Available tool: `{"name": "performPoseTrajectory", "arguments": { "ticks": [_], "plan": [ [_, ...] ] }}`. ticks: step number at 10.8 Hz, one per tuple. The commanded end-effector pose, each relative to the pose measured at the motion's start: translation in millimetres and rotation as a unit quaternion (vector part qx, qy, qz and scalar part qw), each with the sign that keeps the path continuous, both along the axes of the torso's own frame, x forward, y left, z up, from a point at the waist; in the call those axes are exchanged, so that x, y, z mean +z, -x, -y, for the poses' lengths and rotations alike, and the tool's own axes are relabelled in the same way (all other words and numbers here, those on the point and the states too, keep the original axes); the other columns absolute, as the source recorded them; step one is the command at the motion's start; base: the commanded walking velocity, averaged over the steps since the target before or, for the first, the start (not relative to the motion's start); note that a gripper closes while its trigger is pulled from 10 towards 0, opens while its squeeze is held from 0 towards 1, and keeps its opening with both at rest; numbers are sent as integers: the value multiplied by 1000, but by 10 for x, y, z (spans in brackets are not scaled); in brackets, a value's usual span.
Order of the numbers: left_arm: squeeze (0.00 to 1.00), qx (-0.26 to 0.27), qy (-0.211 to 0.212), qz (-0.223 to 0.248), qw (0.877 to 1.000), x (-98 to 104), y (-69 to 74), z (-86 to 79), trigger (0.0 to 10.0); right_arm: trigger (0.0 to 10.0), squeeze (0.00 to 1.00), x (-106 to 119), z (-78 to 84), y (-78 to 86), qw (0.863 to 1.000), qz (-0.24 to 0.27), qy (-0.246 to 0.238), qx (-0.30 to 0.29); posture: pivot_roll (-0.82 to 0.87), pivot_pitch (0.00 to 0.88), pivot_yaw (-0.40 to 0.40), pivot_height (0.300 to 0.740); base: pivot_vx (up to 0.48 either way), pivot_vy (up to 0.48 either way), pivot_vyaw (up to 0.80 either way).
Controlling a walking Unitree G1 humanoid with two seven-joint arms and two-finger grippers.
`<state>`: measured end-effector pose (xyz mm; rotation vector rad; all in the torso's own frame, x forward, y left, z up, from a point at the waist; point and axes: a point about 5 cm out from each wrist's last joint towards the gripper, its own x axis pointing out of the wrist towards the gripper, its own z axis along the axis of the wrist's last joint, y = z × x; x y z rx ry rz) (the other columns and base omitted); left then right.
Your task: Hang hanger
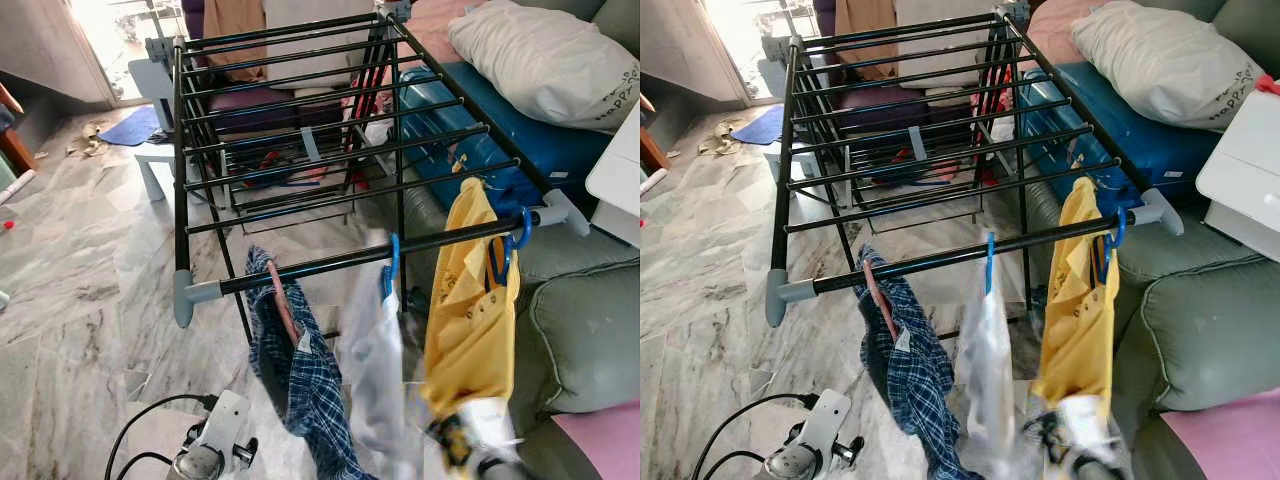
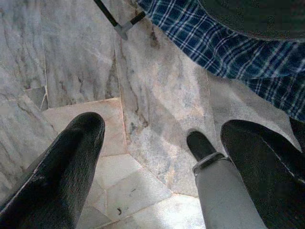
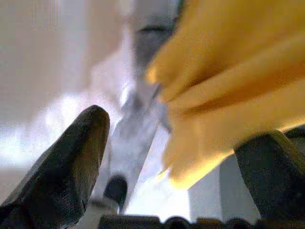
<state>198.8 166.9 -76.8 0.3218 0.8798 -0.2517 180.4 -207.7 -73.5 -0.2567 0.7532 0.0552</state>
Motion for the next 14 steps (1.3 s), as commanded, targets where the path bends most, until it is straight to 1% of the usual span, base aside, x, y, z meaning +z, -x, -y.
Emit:
{"name": "performPoseTrajectory", "arguments": {
  "ticks": [1,2,3,5,7,10,11,13,14],
  "plan": [
    [0,-1,-16,-4,1000,-2,5,-60,10000,10000,1000,-79,-50,98,999,-41,11,26,-119,0,94,740,-274,0,0],
    [0,-1,-21,-11,1000,-16,38,-95,10000,10000,1000,-133,-83,171,996,-75,9,44,-107,0,91,740,-277,0,0],
    [0,-1,-25,-16,1000,-26,61,-127,10000,10000,1000,-130,-82,161,995,-78,25,65,-100,0,89,740,-281,0,0],
    [0,-1,-30,-22,999,-44,101,-152,10000,10000,1000,-141,-61,170,992,-95,36,77,-89,0,77,740,-283,0,0],
    [0,0,-28,-21,999,-44,97,-136,10000,10000,988,-130,-27,150,990,-101,46,91,-87,0,72,740,-285,0,0],
    [0,-10,-33,-18,999,-36,80,-120,10000,10000,937,-117,-27,121,987,-102,53,110,-94,0,75,740,-287,0,0],
    [0,-12,-34,-18,999,-41,89,-118,10000,10000,906,-129,-29,143,986,-108,55,113,-93,0,73,740,-292,0,0],
    [0,-14,-35,-23,999,-70,150,-114,10000,10000,753,-180,-43,256,981,-130,57,135,-89,0,71,740,-296,0,0],
    [0,-16,-36,-26,999,-78,168,-114,10000,10000,678,-192,-42,284,979,-137,58,139,-88,0,69,740,-300,0,0]
  ]
}}
